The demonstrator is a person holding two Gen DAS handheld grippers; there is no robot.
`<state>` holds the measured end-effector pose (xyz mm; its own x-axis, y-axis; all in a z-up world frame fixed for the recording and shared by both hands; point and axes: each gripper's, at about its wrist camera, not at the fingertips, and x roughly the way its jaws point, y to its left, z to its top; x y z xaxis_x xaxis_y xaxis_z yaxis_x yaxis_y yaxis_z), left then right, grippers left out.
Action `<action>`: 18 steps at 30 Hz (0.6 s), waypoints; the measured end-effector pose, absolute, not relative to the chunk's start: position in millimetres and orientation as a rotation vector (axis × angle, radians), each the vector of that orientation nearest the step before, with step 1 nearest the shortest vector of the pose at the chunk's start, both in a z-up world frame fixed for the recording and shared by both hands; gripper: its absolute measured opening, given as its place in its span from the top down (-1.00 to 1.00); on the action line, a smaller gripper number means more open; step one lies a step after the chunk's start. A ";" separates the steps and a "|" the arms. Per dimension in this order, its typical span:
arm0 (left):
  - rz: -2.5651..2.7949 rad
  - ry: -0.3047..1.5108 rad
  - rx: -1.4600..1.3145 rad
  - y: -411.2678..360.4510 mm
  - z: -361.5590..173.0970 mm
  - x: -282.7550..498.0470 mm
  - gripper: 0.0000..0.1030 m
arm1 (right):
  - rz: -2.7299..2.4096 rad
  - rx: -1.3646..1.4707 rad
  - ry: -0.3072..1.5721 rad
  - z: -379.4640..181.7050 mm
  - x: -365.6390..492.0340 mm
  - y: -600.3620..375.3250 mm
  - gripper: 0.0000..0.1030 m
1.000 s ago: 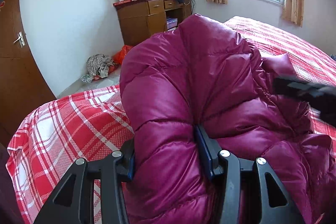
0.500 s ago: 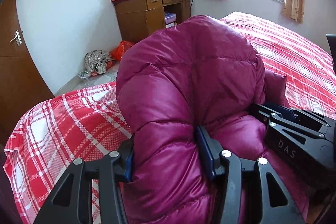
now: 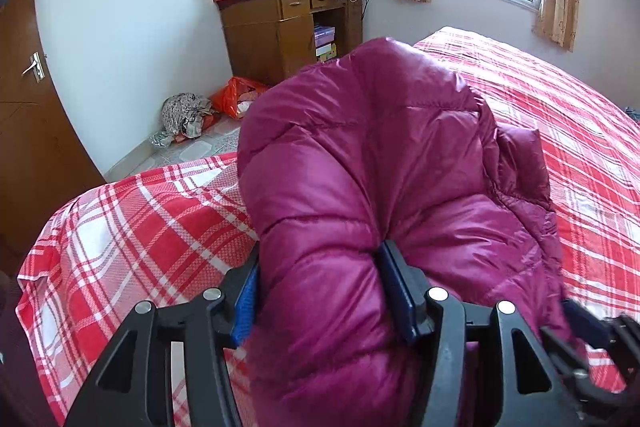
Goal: Fold large clothes
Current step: 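Lower the bundle onto the bed and open both tools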
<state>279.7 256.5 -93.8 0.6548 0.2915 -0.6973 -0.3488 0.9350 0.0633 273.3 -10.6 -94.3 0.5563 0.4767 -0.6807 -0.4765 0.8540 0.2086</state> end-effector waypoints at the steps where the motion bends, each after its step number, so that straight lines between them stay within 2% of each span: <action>1: 0.363 0.775 -0.066 253.1 -90.4 274.2 -0.12 | 0.560 0.005 0.810 -97.8 272.2 -9.6 0.14; 9: 0.403 0.790 0.001 229.7 -86.3 234.9 -0.16 | 0.549 0.027 0.827 -100.1 263.5 -9.8 0.07; 12: 0.423 0.779 -0.016 224.1 -87.5 215.9 -0.16 | 0.536 0.079 0.858 -93.3 252.4 -21.7 -0.16; 14: 0.428 0.770 -0.027 219.6 -86.9 201.7 -0.16 | 0.524 0.093 0.849 -88.4 238.6 -29.9 -0.42; 16: 0.435 0.756 -0.023 214.0 -84.6 186.9 -0.16 | 0.513 0.097 0.837 -85.4 224.2 -37.8 -0.53; 18: 0.429 0.751 -0.020 205.9 -84.1 170.1 -0.16 | 0.506 0.110 0.842 -84.4 210.3 -44.7 -0.53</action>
<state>170.1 205.9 -84.1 0.6489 0.3703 -0.6646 -0.3846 0.9134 0.1335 210.3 -44.7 -84.4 0.5560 0.4698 -0.6856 -0.3848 0.8767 0.2887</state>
